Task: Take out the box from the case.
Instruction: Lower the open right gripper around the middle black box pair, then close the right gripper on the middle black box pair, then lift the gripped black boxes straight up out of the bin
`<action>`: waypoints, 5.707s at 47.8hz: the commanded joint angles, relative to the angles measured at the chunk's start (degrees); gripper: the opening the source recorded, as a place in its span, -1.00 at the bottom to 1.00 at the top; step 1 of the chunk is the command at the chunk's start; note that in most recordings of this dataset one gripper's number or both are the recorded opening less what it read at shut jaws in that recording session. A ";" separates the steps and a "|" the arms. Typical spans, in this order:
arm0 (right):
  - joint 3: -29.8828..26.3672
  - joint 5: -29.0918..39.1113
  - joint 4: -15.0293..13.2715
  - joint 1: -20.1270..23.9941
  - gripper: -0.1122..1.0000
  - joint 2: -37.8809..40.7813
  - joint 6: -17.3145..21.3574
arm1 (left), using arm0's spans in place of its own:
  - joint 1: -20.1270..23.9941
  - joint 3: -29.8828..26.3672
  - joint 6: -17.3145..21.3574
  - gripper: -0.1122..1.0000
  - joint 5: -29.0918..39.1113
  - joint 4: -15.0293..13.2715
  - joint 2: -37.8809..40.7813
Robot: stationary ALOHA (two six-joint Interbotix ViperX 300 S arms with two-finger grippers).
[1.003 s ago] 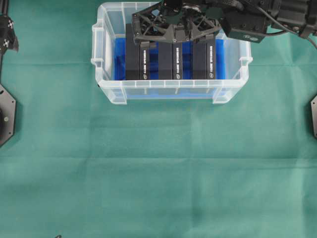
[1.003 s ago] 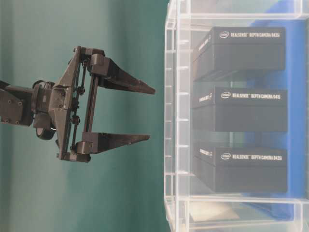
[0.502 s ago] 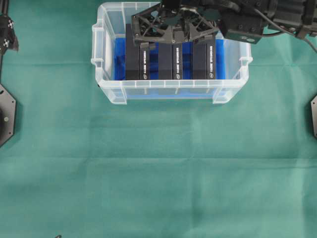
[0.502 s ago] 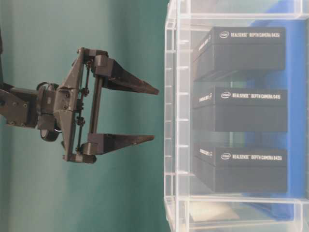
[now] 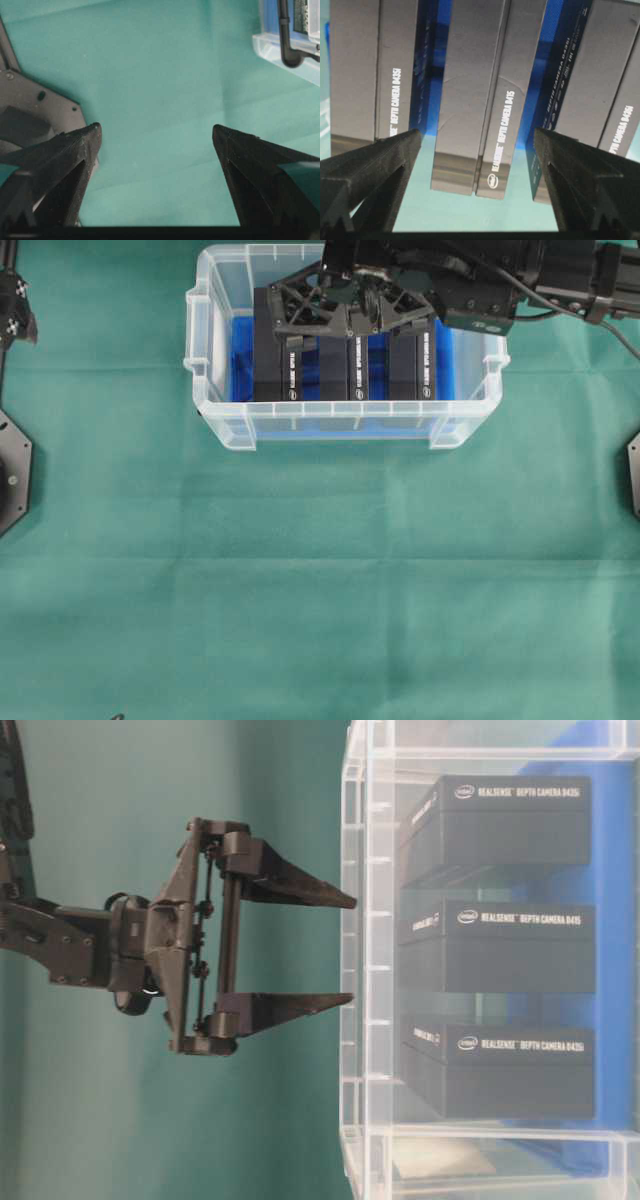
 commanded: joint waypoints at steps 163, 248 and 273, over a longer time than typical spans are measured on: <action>0.26 -1.49 0.35 -1.23 0.39 -0.09 4.57 | 0.18 0.44 -0.26 0.98 -0.26 0.09 -0.18; -27.33 25.75 -2.90 0.70 0.39 -1.41 1.58 | 0.26 0.35 -0.18 0.98 -0.70 0.09 0.18; -27.33 25.66 -2.90 0.70 0.39 -1.41 1.58 | 0.26 0.44 -0.26 0.98 -0.79 0.09 -0.18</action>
